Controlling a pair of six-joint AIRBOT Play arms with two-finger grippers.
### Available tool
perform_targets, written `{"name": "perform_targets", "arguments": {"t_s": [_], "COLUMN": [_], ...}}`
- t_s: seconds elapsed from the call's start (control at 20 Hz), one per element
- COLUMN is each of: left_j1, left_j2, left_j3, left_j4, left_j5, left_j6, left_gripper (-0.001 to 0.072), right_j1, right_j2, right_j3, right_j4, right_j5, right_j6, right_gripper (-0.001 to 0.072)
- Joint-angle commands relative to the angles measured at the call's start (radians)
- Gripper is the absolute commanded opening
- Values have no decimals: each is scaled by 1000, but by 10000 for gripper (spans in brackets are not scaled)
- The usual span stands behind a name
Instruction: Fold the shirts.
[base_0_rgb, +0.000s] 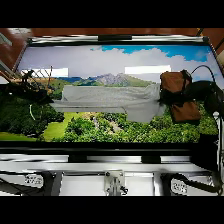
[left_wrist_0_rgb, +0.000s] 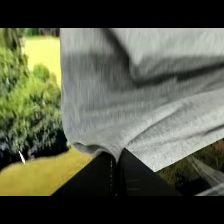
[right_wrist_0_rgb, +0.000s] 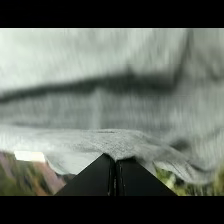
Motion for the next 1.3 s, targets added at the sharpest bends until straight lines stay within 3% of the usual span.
{"name": "perform_targets", "arguments": {"t_s": [0.0,0.2,0.45,0.5,0.55,0.6,0.65,0.75,0.8,0.85,1.0,1.25], "left_j1": [-30,-71,-132,-140,-144,-145,-140,-125,-118,-113,-116,-149], "left_j2": [-133,-283,-365,-374,-376,-373,-370,-360,-354,-345,-313,-283], "left_j3": [209,372,396,396,396,397,406,440,458,471,473,474], "left_j4": [-13,-35,-41,-41,-42,-43,-43,-42,-42,-42,-42,-42], "left_j5": [36,71,181,177,167,154,128,60,27,-3,-42,-119], "left_j6": [-92,-147,-174,-174,-174,-173,-172,-172,-173,-173,-173,-173], "left_gripper": [32,32,33,41,173,476,661,670,670,669,667,666], "right_j1": [2,14,36,39,39,37,30,23,19,19,24,46], "right_j2": [-167,-327,-404,-409,-408,-397,-379,-339,-325,-323,-355,-423], "right_j3": [215,352,365,365,365,365,365,365,365,365,364,365], "right_j4": [17,67,42,25,7,-3,-41,-173,-232,-248,-184,-129], "right_j5": [98,127,190,171,147,111,69,-7,-46,-81,-100,-15], "right_j6": [61,65,66,65,59,24,0,6,24,31,31,43], "right_gripper": [58,59,63,105,308,552,567,574,676,676,676,676]}}
